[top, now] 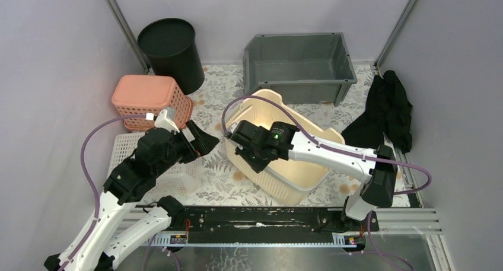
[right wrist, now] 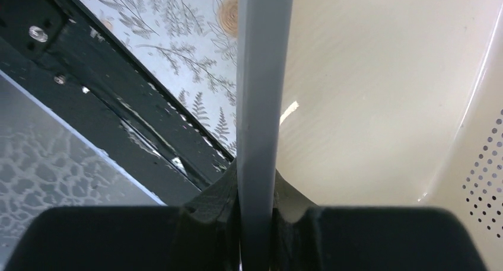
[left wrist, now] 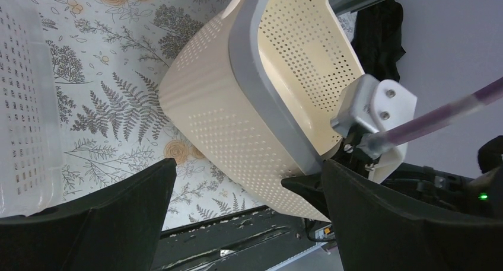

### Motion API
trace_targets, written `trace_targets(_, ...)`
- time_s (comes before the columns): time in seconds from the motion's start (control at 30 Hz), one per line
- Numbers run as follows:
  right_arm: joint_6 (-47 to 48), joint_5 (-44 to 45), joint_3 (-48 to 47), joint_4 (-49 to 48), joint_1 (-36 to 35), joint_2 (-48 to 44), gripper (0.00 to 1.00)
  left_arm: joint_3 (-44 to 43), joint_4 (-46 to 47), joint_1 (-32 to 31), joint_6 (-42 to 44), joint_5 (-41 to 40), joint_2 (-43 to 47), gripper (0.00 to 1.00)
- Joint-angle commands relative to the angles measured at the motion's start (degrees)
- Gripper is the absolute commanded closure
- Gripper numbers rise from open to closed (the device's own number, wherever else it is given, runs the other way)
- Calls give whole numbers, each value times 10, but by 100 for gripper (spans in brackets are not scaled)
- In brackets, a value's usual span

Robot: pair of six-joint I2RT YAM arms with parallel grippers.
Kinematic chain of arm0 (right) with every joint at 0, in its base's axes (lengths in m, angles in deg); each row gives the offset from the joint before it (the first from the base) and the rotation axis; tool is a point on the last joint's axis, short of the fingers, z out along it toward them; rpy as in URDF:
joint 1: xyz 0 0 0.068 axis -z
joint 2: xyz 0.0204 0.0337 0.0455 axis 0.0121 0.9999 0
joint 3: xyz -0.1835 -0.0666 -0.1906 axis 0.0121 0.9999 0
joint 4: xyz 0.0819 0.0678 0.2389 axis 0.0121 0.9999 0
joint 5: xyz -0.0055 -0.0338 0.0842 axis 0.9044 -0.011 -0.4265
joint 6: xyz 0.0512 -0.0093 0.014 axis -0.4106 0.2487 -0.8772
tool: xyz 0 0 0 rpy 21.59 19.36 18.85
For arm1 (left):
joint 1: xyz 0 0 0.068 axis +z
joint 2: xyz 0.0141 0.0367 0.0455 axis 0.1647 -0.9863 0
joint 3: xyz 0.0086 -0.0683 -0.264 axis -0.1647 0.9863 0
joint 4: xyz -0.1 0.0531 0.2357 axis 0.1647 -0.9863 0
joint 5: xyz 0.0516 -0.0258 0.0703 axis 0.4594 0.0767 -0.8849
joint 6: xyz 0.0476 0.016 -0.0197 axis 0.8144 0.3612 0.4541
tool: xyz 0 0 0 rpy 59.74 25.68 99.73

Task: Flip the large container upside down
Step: Turn the container upside down at the center of the board.

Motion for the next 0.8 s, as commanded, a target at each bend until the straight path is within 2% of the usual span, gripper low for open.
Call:
trace_targets(0.0, -29, -3, -84, 0, -2, 7, 100, -19, -3, 2, 1, -14, 7, 0)
trace_targets(0.23, -68, 8, -191, 22, 1, 28, 100, -35, -11, 2, 3, -22, 12, 0)
trace_targets(0.37, -97, -18, -223, 14, 17, 34, 100, -50, -17, 2, 4, -25, 10, 0)
trace_targets(0.47, -127, -69, -207, -17, 53, 23, 100, -61, -23, 2, 5, -28, 11, 0)
trace_targets(0.77, -234, -251, -82, -188, 174, -85, 100, -76, -37, 2, 8, -37, 18, 0)
